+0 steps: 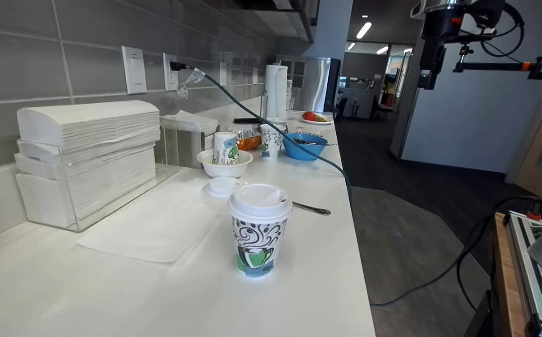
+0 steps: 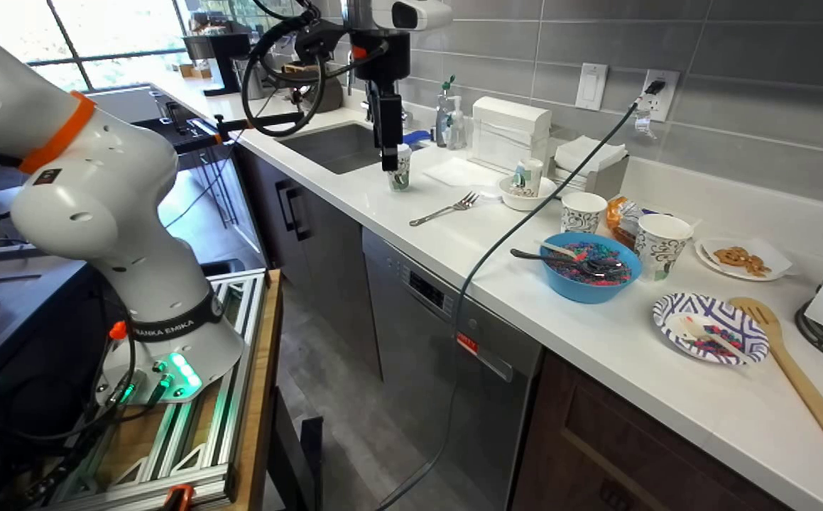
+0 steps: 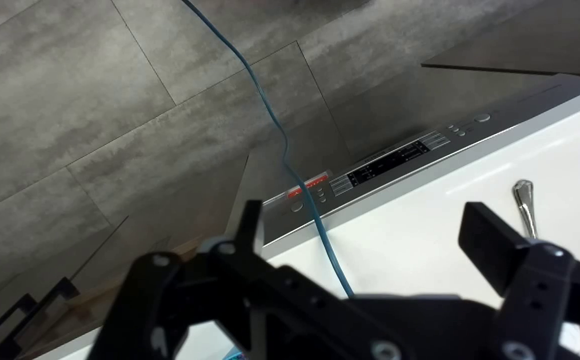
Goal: Use the white knife to place some cereal from the blue bowl into the black and white bowl then put the knife in the second coffee cup from the right.
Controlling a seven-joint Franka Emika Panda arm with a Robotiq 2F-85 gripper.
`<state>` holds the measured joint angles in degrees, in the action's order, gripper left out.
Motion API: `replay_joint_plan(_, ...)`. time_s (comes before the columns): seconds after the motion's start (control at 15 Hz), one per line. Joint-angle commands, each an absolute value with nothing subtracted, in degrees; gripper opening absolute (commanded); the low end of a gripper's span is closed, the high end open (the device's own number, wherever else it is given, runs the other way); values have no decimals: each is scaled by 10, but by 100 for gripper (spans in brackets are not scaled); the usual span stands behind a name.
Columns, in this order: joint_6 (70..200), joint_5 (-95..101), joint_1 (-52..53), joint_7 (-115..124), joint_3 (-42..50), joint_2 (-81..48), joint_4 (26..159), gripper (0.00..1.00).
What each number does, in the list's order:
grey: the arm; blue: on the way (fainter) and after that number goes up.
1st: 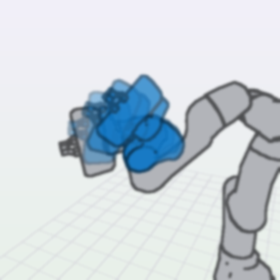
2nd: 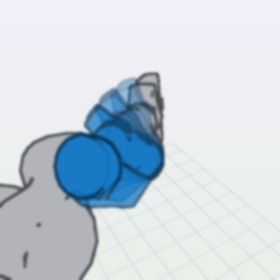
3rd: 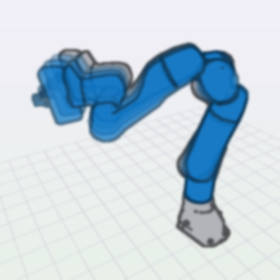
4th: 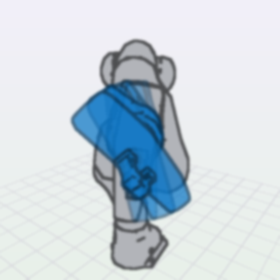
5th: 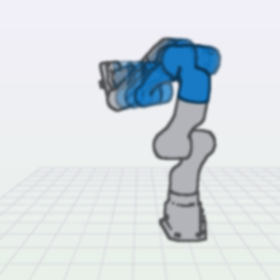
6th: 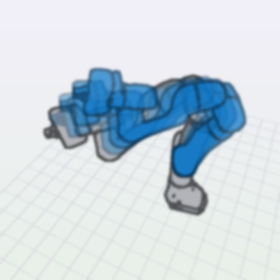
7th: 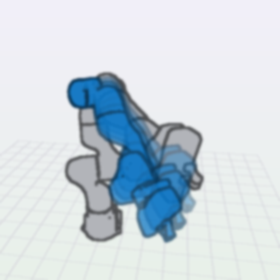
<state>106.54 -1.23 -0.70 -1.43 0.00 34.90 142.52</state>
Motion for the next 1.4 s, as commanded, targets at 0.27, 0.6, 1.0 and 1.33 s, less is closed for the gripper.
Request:
replay_joint_plan(0.27, 1073, -28, -4, -4, 6, 306, 1403, 100)
replay_joint_plan(0.6, 1094, -46, -5, 10, 8, 216, 1348, 100)
replay_joint_plan(1.0, 1158, -90, -4, 30, 9, 73, 1258, 100)
replay_joint_plan(1.33, 1174, -105, -4, 23, 4, -45, 1163, 100)
